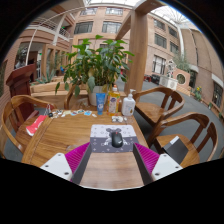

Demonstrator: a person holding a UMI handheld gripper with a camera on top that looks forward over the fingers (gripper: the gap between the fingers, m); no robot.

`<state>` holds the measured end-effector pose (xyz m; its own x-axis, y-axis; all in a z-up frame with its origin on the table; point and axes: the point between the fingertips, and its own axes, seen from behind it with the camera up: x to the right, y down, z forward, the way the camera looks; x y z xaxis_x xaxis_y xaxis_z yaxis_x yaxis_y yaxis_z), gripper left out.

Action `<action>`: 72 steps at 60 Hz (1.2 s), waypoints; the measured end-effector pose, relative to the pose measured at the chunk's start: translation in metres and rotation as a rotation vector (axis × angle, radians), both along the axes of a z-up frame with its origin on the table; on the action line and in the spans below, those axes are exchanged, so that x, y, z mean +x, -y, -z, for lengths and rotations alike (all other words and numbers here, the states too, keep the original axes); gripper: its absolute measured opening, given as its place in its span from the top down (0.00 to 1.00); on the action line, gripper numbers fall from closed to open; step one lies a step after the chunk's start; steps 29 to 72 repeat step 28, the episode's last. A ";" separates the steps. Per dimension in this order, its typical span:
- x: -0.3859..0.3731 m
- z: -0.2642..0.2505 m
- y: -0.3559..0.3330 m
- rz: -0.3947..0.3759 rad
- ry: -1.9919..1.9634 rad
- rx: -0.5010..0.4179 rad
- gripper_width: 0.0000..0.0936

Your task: Arrange mouse

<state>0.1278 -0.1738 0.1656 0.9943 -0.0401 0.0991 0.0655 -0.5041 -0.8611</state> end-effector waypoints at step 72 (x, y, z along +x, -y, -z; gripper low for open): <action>-0.009 -0.021 0.080 -0.033 0.029 0.022 0.09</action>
